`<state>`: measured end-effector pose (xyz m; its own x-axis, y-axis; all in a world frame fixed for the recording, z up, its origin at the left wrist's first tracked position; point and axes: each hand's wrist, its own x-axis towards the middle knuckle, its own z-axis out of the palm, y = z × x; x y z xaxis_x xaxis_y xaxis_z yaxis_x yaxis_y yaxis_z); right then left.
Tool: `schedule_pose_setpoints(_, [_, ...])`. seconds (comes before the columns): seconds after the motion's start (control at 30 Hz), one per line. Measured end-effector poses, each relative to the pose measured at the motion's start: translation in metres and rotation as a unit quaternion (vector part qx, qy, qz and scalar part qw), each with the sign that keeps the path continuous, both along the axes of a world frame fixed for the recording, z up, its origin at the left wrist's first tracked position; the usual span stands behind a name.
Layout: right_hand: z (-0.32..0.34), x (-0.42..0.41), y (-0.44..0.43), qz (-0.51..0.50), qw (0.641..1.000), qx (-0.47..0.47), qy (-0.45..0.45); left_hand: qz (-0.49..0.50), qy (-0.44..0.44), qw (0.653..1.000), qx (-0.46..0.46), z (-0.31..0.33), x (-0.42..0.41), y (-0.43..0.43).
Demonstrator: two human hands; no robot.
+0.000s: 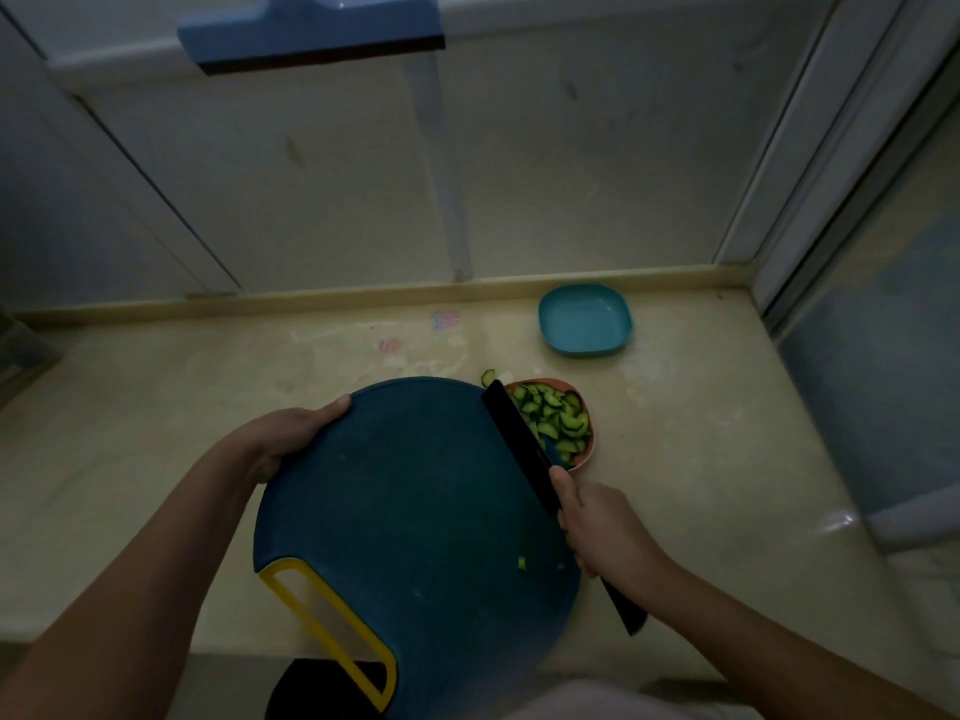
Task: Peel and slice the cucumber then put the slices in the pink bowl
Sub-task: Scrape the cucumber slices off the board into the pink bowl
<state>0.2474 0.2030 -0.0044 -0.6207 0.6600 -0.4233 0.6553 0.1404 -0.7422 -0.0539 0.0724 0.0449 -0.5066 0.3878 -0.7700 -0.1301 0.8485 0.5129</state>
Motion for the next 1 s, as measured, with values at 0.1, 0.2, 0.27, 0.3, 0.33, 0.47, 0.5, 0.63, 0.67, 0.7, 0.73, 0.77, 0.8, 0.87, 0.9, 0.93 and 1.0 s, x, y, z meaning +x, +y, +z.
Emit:
schedule_pose_setpoints(0.1, [-0.003,0.002,-0.004,-0.012,1.000,0.006,0.002,0.005,-0.004,1.000,0.006,0.001,0.002,-0.002])
schedule_pose_setpoints(0.2, [-0.006,0.005,-0.002,-0.021,1.000,0.015,-0.006,0.011,-0.007,1.000,0.008,0.002,0.002,-0.002])
schedule_pose_setpoints(0.27, [-0.005,0.005,0.000,-0.016,0.999,0.025,-0.014,0.014,-0.005,1.000,0.007,0.003,0.002,-0.002])
schedule_pose_setpoints(0.3, [-0.004,0.004,0.001,-0.012,0.999,0.031,-0.016,0.016,-0.004,1.000,0.006,0.003,0.001,-0.003])
schedule_pose_setpoints(0.33, [-0.003,0.003,0.002,-0.009,0.999,0.038,-0.017,0.017,-0.006,1.000,0.004,0.003,0.001,-0.003])
schedule_pose_setpoints(0.47, [0.002,0.001,0.002,0.022,0.997,0.068,-0.020,0.021,-0.012,1.000,-0.001,0.002,-0.001,-0.009])
schedule_pose_setpoints(0.5, [0.003,0.001,0.001,0.027,0.997,0.072,-0.021,0.022,-0.011,1.000,-0.001,0.002,-0.001,-0.011])
schedule_pose_setpoints(0.63, [0.003,0.004,0.004,0.027,0.997,0.060,-0.033,0.036,-0.012,0.999,0.004,0.001,-0.004,-0.018])
schedule_pose_setpoints(0.67, [0.002,0.006,0.006,0.022,0.998,0.046,-0.032,0.040,-0.008,0.999,0.004,0.002,-0.005,-0.020])
schedule_pose_setpoints(0.7, [0.002,0.007,0.008,0.016,0.999,0.036,-0.033,0.042,-0.005,0.999,0.004,0.002,-0.005,-0.021])
schedule_pose_setpoints(0.73, [0.001,0.007,0.010,0.015,0.998,0.041,-0.033,0.042,-0.004,0.999,0.003,0.002,-0.005,-0.022])
schedule_pose_setpoints(0.77, [-0.001,0.007,0.011,0.014,0.998,0.052,-0.035,0.042,-0.005,0.999,0.004,0.002,-0.005,-0.023])
schedule_pose_setpoints(0.8, [-0.002,0.007,0.013,0.014,0.997,0.062,-0.040,0.042,-0.005,0.999,0.003,0.002,-0.006,-0.024])
schedule_pose_setpoints(0.87, [-0.003,0.008,0.017,0.008,0.997,0.065,-0.046,0.046,-0.002,0.999,0.000,0.001,-0.006,-0.025])
schedule_pose_setpoints(0.9, [-0.003,0.010,0.019,0.010,0.997,0.063,-0.051,0.050,-0.002,0.999,0.001,0.000,-0.008,-0.027])
schedule_pose_setpoints(0.93, [-0.003,0.011,0.020,0.009,0.997,0.057,-0.052,0.052,-0.002,0.999,-0.001,0.000,-0.009,-0.028])
schedule_pose_setpoints(1.0, [-0.003,0.013,0.022,0.014,0.997,0.053,-0.055,0.057,-0.005,0.998,-0.005,0.000,-0.012,-0.033])
